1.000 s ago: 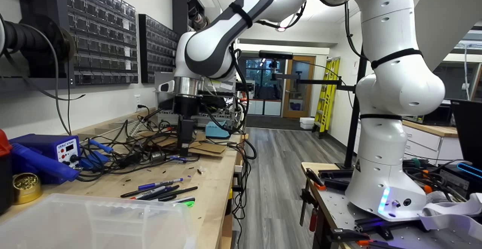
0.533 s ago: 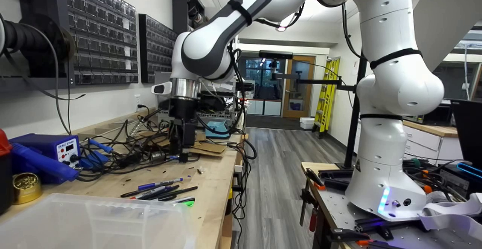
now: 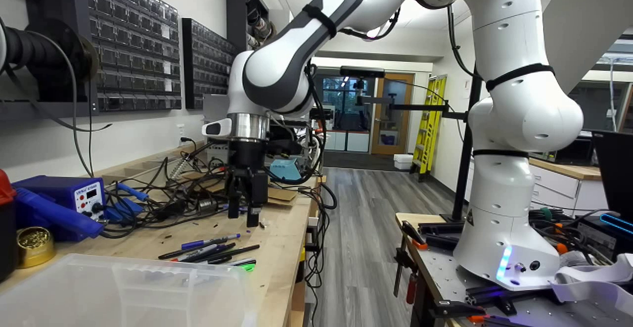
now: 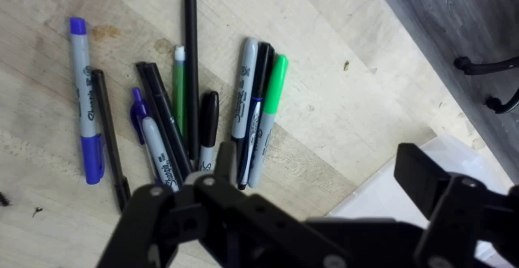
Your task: Pick up one pen and put it in the bowl
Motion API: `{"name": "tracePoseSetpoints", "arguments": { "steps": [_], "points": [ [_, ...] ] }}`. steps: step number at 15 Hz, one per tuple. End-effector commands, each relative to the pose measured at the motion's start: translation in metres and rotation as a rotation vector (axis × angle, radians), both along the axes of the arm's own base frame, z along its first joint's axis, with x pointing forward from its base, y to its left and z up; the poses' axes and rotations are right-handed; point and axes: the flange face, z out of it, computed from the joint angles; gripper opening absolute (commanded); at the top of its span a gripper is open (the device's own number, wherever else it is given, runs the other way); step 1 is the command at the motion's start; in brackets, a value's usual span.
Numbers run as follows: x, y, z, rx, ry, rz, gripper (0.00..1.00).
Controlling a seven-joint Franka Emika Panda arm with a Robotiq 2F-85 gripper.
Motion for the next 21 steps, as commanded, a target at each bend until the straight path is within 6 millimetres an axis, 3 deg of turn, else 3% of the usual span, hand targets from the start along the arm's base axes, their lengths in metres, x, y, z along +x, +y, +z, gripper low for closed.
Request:
{"name": "tracePoseSetpoints", "arguments": {
  "steps": [1, 9, 21],
  "points": [
    [-0.010, 0.001, -0.010, 0.001, -0.012, 0.011, 1.00],
    [-0.010, 0.011, -0.039, -0.021, -0.014, 0.024, 1.00],
    [-0.007, 0.007, -0.082, -0.083, -0.016, 0.065, 1.00]
  ]
}}
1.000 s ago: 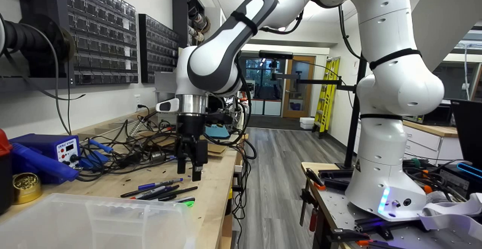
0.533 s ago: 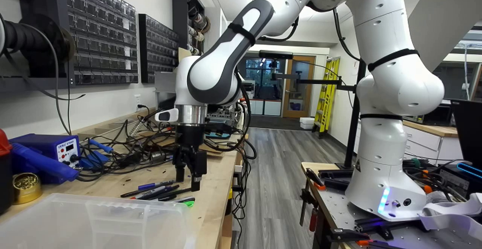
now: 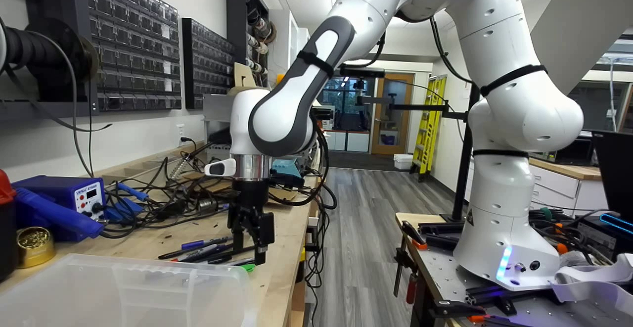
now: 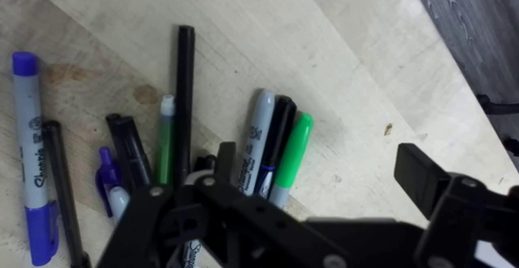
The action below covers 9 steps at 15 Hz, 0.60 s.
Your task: Pick up one pen and put it in the bowl
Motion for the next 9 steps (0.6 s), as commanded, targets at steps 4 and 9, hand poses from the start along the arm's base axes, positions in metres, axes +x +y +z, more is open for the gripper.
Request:
{"name": "tracePoseSetpoints", "arguments": {
  "steps": [4, 9],
  "points": [
    [0.0029, -0.0033, -0.0145, -0.032, -0.027, 0.012, 1.00],
    [0.0077, -0.0017, -0.0147, -0.030, -0.053, 0.014, 0.54]
  ]
}}
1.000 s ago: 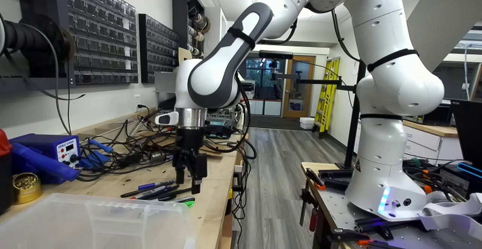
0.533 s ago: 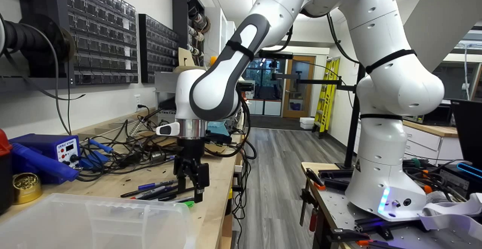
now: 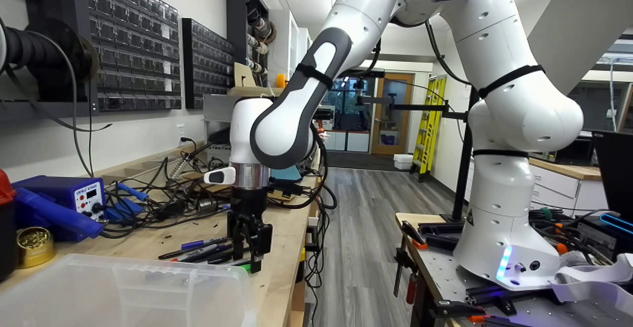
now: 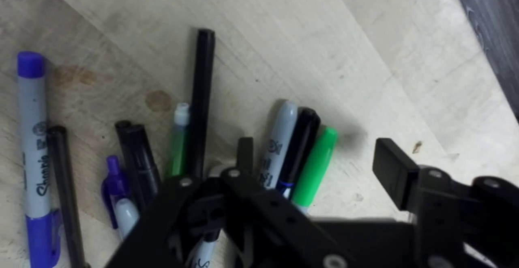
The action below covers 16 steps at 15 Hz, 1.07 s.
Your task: Pick up one pen and put it in the bowl
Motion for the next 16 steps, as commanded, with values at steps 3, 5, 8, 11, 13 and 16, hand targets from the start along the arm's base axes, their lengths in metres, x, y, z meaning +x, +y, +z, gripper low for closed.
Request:
{"name": "tracePoseSetpoints", "arguments": {
  "steps": [3, 5, 8, 11, 13, 16],
  "points": [
    [0.006, 0.000, 0.004, 0.000, -0.036, -0.011, 0.33],
    [0.006, 0.000, 0.006, 0.003, -0.039, -0.012, 0.20],
    [0.006, -0.001, 0.007, 0.008, -0.043, -0.015, 0.03],
    [0.008, -0.003, 0.013, 0.009, -0.055, -0.021, 0.00],
    [0.007, -0.005, 0.017, 0.006, -0.061, -0.022, 0.03],
    [0.006, -0.008, 0.025, 0.010, -0.065, -0.030, 0.03]
  ]
}}
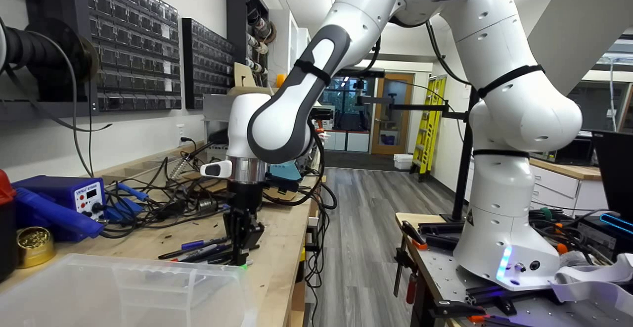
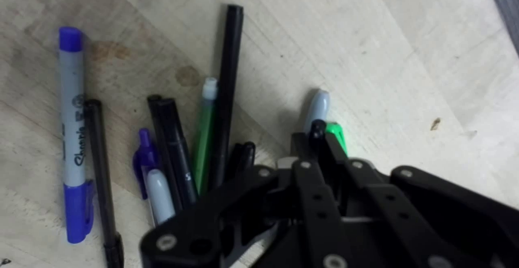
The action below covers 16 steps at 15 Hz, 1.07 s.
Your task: Pick up one pen and put it in the bowl
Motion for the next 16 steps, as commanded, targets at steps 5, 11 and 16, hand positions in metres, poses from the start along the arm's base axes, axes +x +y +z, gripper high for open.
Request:
{"name": "tracePoseSetpoints", "arguments": {
  "steps": [5, 11, 16],
  "points": [
    [-0.001, -0.011, 0.041, -0.007, -0.055, -0.063, 0.03],
    [0.008, -0.010, 0.095, -0.063, -0.060, -0.233, 0.03],
    [0.005, 0.019, 0.151, -0.075, -0.008, -0.414, 0.03]
  ]
}}
